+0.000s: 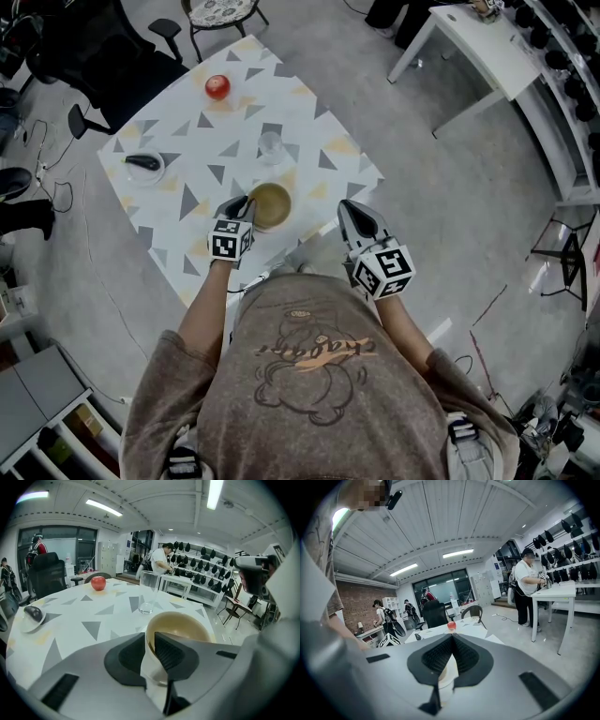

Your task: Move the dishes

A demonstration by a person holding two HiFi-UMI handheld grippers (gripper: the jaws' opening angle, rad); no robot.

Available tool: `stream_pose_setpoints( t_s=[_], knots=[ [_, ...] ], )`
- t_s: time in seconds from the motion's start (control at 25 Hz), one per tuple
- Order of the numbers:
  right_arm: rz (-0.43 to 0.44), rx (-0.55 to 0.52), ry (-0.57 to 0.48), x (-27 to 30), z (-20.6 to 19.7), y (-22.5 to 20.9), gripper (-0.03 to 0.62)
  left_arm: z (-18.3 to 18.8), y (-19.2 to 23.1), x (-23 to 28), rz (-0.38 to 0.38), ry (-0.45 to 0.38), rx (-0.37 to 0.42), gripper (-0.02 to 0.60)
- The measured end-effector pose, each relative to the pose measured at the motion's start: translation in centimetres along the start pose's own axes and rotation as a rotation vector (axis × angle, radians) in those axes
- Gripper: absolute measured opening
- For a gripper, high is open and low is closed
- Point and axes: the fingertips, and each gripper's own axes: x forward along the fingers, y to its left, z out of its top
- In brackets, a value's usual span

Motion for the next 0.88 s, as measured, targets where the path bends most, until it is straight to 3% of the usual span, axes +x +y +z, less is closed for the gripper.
stream_pose_setpoints(
  t_s=[0.44, 0.88],
  knots=[
    [-0.001, 0.0, -0.001, 0.0, 0.0, -0.1, 0.003, 0.5, -0.2, 0.1, -0.014, 0.024, -0.049, 0.032],
    [0.004, -0.002, -0.002, -0.1, 0.0, -0.1, 0.002, 2.4, -0.4, -0.6, -0.036, -0.032, -0.106, 0.026]
  ],
)
